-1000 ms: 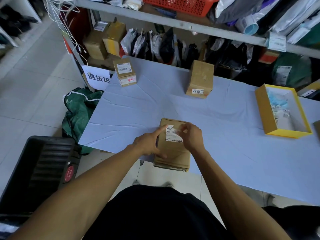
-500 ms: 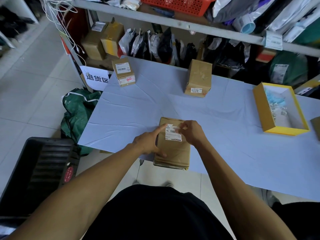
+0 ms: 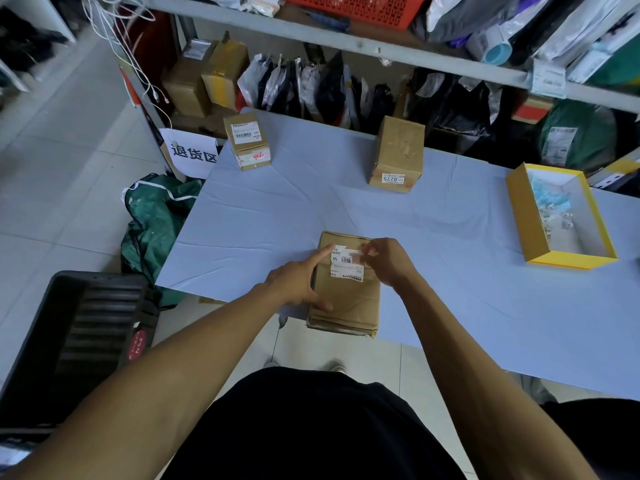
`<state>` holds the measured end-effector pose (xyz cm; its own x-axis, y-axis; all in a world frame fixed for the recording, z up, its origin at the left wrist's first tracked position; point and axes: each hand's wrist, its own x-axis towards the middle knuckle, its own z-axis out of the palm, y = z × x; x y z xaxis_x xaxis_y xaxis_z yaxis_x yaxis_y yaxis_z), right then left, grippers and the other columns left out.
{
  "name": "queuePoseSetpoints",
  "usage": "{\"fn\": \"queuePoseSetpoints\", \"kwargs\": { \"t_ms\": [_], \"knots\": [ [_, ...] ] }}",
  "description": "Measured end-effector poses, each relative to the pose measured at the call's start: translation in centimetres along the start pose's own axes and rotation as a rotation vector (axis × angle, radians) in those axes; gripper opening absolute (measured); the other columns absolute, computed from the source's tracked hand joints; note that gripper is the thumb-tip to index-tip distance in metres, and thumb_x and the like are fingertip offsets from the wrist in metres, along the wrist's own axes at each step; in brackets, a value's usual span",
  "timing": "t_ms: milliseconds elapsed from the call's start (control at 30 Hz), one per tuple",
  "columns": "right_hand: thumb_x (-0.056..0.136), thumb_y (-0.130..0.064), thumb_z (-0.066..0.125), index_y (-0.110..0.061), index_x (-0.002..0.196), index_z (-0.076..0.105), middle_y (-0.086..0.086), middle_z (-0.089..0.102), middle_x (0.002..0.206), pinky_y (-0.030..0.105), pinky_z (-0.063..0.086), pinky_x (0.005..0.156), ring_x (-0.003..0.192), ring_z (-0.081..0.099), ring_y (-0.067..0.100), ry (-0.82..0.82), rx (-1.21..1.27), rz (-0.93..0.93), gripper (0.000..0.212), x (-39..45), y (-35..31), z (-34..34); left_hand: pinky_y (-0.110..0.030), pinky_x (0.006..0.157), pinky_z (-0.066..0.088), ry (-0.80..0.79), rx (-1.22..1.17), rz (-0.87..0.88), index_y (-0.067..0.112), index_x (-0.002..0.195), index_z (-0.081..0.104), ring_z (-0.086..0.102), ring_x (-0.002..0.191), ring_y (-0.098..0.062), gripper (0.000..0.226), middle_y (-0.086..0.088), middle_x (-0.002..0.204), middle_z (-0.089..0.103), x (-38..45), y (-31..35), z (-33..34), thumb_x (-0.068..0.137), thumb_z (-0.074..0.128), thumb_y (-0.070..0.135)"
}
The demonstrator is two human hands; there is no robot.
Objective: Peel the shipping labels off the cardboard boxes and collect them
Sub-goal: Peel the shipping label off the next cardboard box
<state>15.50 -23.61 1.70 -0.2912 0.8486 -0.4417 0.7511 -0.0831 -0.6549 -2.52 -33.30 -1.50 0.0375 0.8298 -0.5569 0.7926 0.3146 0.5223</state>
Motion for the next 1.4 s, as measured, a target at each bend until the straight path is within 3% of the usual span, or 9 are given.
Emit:
{"fn": "queuePoseSetpoints", "kwargs": {
  "t_ms": [133,500,667,767,867,967,1100,1267,1400],
  "knots": [
    [0.083,-0.023,0.075,-0.001,0.093,0.071,0.016,0.070,0.110,0.039,0.049,0.080,0.101,0.064,0.031,-0.009,-0.006,-0.005,0.024,0.1,0.0,-0.2,-0.048,0.094,0.049,-0.001,-0.001,0.002,0.058,0.144,-0.007,0.048,0.129,-0.033,0.128,-0.002,0.153,0.040,0.0,0.0,0.0,0.053,0.083,0.066],
    [0.085,-0.021,0.072,0.003,0.094,0.070,0.013,0.066,0.093,0.029,0.038,0.063,0.079,0.055,0.021,-0.047,0.057,-0.016,0.025,-0.2,-0.5,-1.4,-0.052,0.098,0.047,-0.011,-0.030,0.012,0.060,0.141,-0.010,0.043,0.134,-0.034,0.129,0.002,0.157,0.033,-0.1,0.1,0.0,0.053,0.084,0.066],
    [0.088,-0.022,0.069,-0.001,0.076,0.061,0.016,0.068,0.087,0.019,0.028,0.044,0.057,0.046,0.010,-0.073,0.225,0.007,0.026,-0.9,-0.6,-2.3,-0.053,0.099,0.046,-0.010,-0.042,0.008,0.058,0.142,-0.011,0.044,0.133,-0.033,0.128,0.002,0.156,0.035,-0.2,0.0,0.4,0.057,0.084,0.061],
    [0.087,-0.011,0.069,-0.004,0.076,0.055,0.016,0.068,0.109,0.024,0.050,0.069,0.093,0.064,0.013,-0.015,0.492,-0.046,0.019,-0.8,-0.4,-2.5,-0.052,0.101,0.045,-0.009,-0.063,0.014,0.057,0.143,-0.013,0.045,0.132,-0.034,0.130,-0.001,0.155,0.035,-0.2,0.0,0.4,0.058,0.085,0.058],
    [0.084,-0.007,0.070,-0.010,0.096,0.058,0.011,0.060,0.125,0.031,0.049,0.081,0.109,0.062,0.023,0.090,0.609,-0.119,0.017,-0.2,0.0,-2.6,-0.049,0.103,0.044,-0.002,-0.130,0.012,0.055,0.145,-0.014,0.046,0.132,-0.032,0.134,-0.002,0.154,0.038,-0.3,0.0,0.5,0.057,0.088,0.053],
    [0.079,-0.014,0.076,-0.033,0.132,0.049,0.002,0.045,0.141,0.030,0.045,0.090,0.123,0.048,0.023,0.154,0.311,-0.203,0.062,0.4,0.7,-1.4,-0.047,0.104,0.045,0.009,-0.192,0.014,0.054,0.144,-0.017,0.048,0.131,-0.030,0.136,-0.003,0.151,0.043,-0.5,0.0,0.8,0.059,0.089,0.047],
    [0.065,-0.035,0.087,-0.031,0.153,0.007,0.010,0.029,0.153,0.044,0.035,0.107,0.138,0.029,0.034,0.021,-0.327,-0.299,0.119,1.3,1.3,1.2,-0.039,0.103,0.046,-0.022,-0.257,0.039,0.048,0.145,-0.023,0.050,0.129,-0.028,0.135,-0.004,0.151,0.043,-0.8,0.0,0.8,0.068,0.087,0.037],
    [0.065,-0.059,0.078,-0.029,0.152,-0.008,0.015,0.054,0.130,0.045,0.044,0.092,0.115,0.050,0.038,0.011,-0.564,-0.198,0.126,1.5,1.3,1.6,-0.041,0.100,0.048,0.054,-0.276,-0.072,0.042,0.150,-0.015,0.057,0.120,-0.029,0.126,-0.009,0.144,0.050,-0.5,-0.5,-0.1,0.074,0.084,0.027],
    [0.070,-0.071,0.064,-0.022,0.153,-0.005,0.015,0.056,0.118,0.044,0.047,0.083,0.104,0.055,0.036,0.233,-0.540,-0.135,0.118,0.9,2.5,2.3,-0.043,0.092,0.046,0.409,-0.073,-0.330,0.032,0.152,0.010,0.048,0.121,-0.034,0.096,-0.013,0.134,0.049,-0.3,1.4,-0.3,0.081,0.075,0.034]
  ]
}}
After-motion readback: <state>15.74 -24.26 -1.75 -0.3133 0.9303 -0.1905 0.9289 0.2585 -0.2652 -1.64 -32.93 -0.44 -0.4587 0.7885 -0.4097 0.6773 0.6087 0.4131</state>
